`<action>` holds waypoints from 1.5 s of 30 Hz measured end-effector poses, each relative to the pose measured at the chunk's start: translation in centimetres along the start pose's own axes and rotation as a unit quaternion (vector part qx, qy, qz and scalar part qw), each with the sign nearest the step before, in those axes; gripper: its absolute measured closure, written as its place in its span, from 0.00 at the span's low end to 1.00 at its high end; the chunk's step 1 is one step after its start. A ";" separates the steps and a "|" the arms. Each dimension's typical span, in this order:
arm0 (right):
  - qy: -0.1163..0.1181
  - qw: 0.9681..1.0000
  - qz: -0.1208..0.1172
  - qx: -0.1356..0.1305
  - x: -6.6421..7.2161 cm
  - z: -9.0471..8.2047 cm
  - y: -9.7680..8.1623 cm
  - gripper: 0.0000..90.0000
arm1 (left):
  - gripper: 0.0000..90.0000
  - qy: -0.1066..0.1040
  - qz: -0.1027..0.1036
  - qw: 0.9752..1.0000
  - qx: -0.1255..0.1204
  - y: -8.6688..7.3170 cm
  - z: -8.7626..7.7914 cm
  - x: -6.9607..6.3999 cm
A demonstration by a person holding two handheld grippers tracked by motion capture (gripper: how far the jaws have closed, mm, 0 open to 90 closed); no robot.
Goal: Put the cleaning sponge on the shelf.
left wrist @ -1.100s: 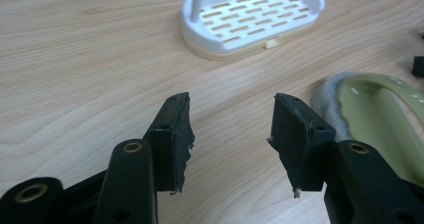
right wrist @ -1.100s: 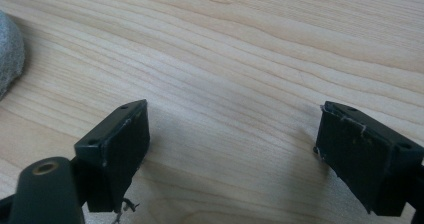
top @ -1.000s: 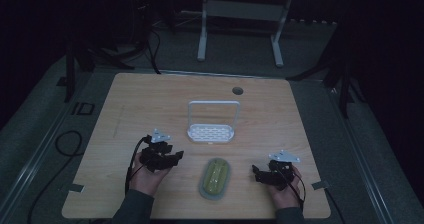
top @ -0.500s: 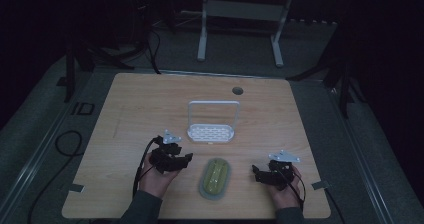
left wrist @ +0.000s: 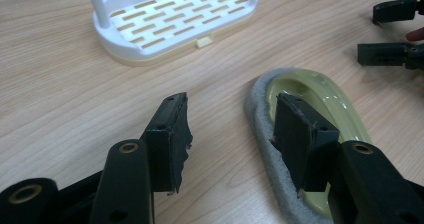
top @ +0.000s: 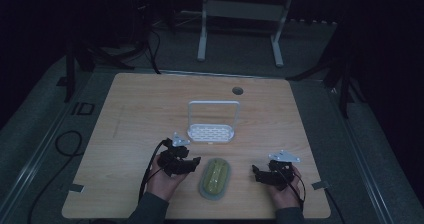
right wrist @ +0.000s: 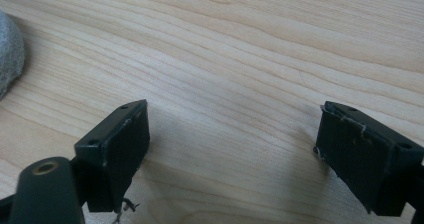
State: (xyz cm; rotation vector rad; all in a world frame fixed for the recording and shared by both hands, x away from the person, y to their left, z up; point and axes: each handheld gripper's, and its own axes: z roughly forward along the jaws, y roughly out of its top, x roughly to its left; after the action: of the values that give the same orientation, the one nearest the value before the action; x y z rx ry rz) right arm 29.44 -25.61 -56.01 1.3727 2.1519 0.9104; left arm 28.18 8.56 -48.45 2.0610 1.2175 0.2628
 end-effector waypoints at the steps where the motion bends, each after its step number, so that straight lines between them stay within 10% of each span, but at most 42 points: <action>1: 0.000 1.000 0.000 0.000 0.0 0.0 0.0 0.15 | 0.53 -0.002 0.001 1.000 0.000 0.0 0.1 -0.1; 45: 0.000 1.000 0.000 0.000 0.0 0.0 0.0 0.15 | 0.46 -0.029 0.044 0.998 0.026 0.9 2.4 -5.7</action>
State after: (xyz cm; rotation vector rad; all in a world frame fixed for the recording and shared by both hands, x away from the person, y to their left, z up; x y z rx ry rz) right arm 29.44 -25.61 -56.01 1.3717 2.1522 0.9101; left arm 26.95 2.42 -48.58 2.1553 1.1116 0.2118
